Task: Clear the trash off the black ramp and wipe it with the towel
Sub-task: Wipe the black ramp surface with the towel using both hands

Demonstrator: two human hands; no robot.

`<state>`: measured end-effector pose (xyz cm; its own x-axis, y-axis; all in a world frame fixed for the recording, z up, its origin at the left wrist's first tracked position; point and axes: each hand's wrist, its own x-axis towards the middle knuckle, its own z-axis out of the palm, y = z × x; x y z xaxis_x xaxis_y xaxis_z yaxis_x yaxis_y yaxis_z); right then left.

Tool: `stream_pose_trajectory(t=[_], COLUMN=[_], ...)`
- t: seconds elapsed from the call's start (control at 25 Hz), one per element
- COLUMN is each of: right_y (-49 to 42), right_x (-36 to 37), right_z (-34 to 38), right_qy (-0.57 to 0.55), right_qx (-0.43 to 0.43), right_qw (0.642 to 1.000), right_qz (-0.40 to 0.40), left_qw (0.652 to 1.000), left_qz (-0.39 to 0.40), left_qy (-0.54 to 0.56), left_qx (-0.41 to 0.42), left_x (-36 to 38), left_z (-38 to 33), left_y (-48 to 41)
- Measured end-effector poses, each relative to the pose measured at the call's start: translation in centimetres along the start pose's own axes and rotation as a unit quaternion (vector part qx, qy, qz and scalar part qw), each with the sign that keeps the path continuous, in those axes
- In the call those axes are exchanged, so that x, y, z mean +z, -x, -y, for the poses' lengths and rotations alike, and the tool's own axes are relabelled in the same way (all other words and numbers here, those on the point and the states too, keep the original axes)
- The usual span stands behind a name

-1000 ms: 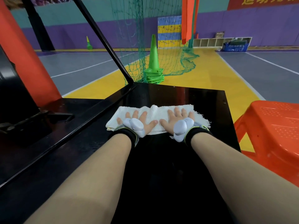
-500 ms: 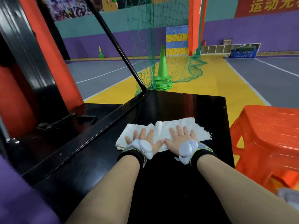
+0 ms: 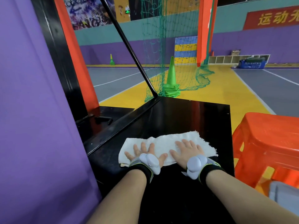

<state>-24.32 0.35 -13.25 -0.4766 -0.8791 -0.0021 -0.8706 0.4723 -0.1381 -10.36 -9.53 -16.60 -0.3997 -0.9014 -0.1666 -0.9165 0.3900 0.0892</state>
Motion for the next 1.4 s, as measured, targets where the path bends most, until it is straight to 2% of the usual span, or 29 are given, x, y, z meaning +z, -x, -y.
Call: stream_pose_trajectory(t=[0.24,0.6,0.88,1.12,1.4], right_y=[-3.6,-8.7,-8.5,-6.5,-5.6], right_x=[0.2,0.9,1.6,2.5,2.1], right_z=[0.2,0.4,0.3,-0.1,0.0], right_qy=[0.053,0.058,0.022,0.036,0.043], right_qx=[0.032,0.032,0.014,0.043,0.044], right_qw=[0.997,0.998,0.999,0.998,0.998], right_qz=[0.037,0.018,-0.031,-0.012,-0.002], left_qw=[0.999,1.000,0.999,1.000,1.000], left_qz=[-0.044,-0.010,-0.030,-0.002,-0.006], left_qy=[-0.016,-0.004,-0.009,0.001,-0.007], left_qx=[-0.007,0.004,-0.014,-0.005,0.009], left_x=[0.2,-1.5,-1.6,-2.1,-2.5], left_z=[-0.6,-1.1,-1.6,-1.1,-0.8], left_y=[-2.4,-7.3,-7.8,-6.3,-5.3])
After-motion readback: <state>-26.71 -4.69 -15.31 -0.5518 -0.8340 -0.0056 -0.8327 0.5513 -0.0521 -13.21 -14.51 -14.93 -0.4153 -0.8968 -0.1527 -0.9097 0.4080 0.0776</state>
